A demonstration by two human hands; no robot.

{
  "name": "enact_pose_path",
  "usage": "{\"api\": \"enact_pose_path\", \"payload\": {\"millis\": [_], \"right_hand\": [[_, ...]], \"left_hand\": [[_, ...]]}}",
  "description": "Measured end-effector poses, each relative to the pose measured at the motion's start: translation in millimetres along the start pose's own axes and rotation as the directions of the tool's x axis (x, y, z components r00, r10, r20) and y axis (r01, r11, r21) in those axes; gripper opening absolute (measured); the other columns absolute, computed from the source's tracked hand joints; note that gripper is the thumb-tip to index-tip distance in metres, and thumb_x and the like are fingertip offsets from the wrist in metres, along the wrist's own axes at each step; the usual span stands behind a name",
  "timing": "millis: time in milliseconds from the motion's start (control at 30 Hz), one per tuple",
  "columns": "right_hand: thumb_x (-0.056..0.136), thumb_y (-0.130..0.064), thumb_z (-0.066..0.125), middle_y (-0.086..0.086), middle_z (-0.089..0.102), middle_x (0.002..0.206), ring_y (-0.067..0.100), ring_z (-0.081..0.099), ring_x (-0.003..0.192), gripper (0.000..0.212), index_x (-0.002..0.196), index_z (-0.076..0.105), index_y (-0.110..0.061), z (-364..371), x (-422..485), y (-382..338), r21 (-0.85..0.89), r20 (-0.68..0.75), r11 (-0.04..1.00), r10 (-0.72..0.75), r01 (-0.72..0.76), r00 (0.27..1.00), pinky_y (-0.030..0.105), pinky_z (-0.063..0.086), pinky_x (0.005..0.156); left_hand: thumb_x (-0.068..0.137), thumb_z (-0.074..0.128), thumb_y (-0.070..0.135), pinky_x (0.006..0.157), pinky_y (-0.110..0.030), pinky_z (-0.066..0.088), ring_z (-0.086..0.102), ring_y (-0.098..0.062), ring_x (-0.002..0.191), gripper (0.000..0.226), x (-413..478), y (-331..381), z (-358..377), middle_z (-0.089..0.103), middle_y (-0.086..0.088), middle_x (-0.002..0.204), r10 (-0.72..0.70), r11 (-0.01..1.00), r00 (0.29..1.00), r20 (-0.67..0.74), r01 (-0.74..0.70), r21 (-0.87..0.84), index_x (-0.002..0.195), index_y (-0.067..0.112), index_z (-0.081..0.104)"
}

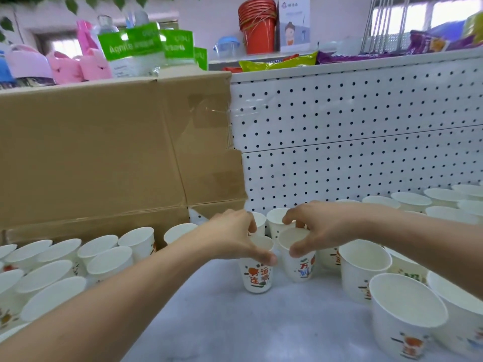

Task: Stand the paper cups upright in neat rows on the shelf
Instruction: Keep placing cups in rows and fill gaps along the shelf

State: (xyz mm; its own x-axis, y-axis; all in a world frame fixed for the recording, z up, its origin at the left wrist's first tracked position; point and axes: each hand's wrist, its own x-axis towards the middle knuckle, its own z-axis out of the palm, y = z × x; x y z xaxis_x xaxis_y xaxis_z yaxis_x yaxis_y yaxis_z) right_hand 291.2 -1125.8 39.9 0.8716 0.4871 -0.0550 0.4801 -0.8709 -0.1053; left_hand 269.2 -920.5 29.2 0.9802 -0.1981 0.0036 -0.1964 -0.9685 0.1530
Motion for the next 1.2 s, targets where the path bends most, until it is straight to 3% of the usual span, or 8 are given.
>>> {"api": "enact_pose_path", "payload": {"millis": [233, 500, 667, 800, 900, 1000, 1100, 1200], "right_hand": [[0.066, -0.069, 0.061, -0.011, 0.056, 0.118, 0.020, 0.046, 0.102, 0.079, 0.134, 0.032, -0.040, 5, 3, 3, -0.049, -0.056, 0.999, 0.004, -0.007, 0.998, 0.035, 0.042, 0.081], [0.067, -0.075, 0.057, -0.012, 0.058, 0.105, 0.013, 0.042, 0.085, 0.079, 0.131, 0.038, -0.034, 7, 5, 0, -0.144, -0.157, 0.990, -0.015, -0.008, 0.988, 0.024, 0.026, 0.065], [0.067, -0.080, 0.050, -0.009, 0.063, 0.112, 0.013, 0.049, 0.085, 0.081, 0.130, 0.041, -0.030, 11, 7, 2, -0.164, -0.185, 0.986, -0.018, -0.013, 0.983, 0.035, 0.038, 0.089], [0.073, -0.080, 0.043, -0.010, 0.060, 0.119, 0.011, 0.052, 0.098, 0.075, 0.130, 0.043, -0.030, 12, 4, 0, -0.201, -0.248, 0.980, -0.058, 0.007, 0.967, 0.034, 0.034, 0.092], [0.079, -0.075, 0.039, -0.014, 0.058, 0.123, 0.009, 0.052, 0.108, 0.063, 0.126, 0.047, -0.034, 7, 3, -10, -0.201, -0.357, 0.977, -0.138, 0.068, 0.924, 0.034, 0.034, 0.093], [0.085, -0.065, 0.046, -0.016, 0.057, 0.119, 0.008, 0.051, 0.105, 0.048, 0.122, 0.051, -0.036, 2, 10, -34, -0.146, -0.393, 0.974, -0.217, 0.172, 0.894, 0.032, 0.036, 0.091], [0.087, -0.052, 0.056, -0.017, 0.061, 0.112, 0.007, 0.053, 0.100, 0.032, 0.115, 0.058, -0.037, 2, 27, -70, -0.110, -0.393, 0.948, -0.318, 0.299, 0.863, 0.029, 0.037, 0.086], [0.089, -0.042, 0.060, -0.010, 0.063, 0.113, 0.015, 0.055, 0.102, 0.027, 0.115, 0.061, -0.035, 9, 53, -110, -0.134, -0.360, 0.931, -0.364, 0.339, 0.859, 0.029, 0.036, 0.080]], "left_hand": [[0.048, 0.081, 0.068, 0.076, -0.027, 0.050, 0.055, -0.002, 0.091, 0.081, -3, -8, 4, 0.058, 0.015, 0.103, -0.030, 0.977, 0.999, -0.046, 0.020, -0.211, 0.112, 0.030, 0.050], [0.055, 0.076, 0.070, 0.075, -0.032, 0.050, 0.055, -0.014, 0.095, 0.072, -3, 3, 8, 0.059, 0.008, 0.105, -0.088, 0.987, 0.987, -0.136, 0.068, -0.142, 0.108, 0.028, 0.052], [0.056, 0.074, 0.071, 0.075, -0.032, 0.048, 0.054, -0.017, 0.099, 0.074, -3, 7, 8, 0.058, 0.005, 0.107, -0.096, 0.989, 0.985, -0.144, 0.078, -0.123, 0.111, 0.026, 0.053], [0.059, 0.066, 0.079, 0.081, -0.036, 0.051, 0.056, -0.015, 0.097, 0.074, -13, 8, -2, 0.061, 0.007, 0.106, -0.064, 0.997, 0.982, -0.180, 0.054, -0.060, 0.109, 0.025, 0.055], [0.068, 0.052, 0.083, 0.075, -0.035, 0.053, 0.059, -0.009, 0.087, 0.061, -33, -19, -34, 0.062, 0.013, 0.095, -0.066, 0.998, 0.954, -0.291, 0.058, -0.035, 0.098, 0.030, 0.057], [0.079, 0.056, 0.068, 0.074, -0.026, 0.051, 0.059, -0.001, 0.086, 0.040, -62, -71, -68, 0.063, 0.017, 0.092, -0.122, 0.990, 0.942, -0.313, 0.095, -0.103, 0.098, 0.033, 0.064], [0.085, 0.066, 0.045, 0.071, -0.024, 0.051, 0.062, -0.001, 0.081, 0.015, -83, -121, -77, 0.069, 0.014, 0.089, -0.205, 0.979, 0.937, -0.282, 0.200, -0.047, 0.093, 0.033, 0.071], [0.085, 0.068, 0.037, 0.073, -0.026, 0.053, 0.064, -0.006, 0.077, 0.014, -84, -144, -64, 0.072, 0.011, 0.088, -0.274, 0.959, 0.938, -0.212, 0.284, 0.017, 0.093, 0.029, 0.076]]}}
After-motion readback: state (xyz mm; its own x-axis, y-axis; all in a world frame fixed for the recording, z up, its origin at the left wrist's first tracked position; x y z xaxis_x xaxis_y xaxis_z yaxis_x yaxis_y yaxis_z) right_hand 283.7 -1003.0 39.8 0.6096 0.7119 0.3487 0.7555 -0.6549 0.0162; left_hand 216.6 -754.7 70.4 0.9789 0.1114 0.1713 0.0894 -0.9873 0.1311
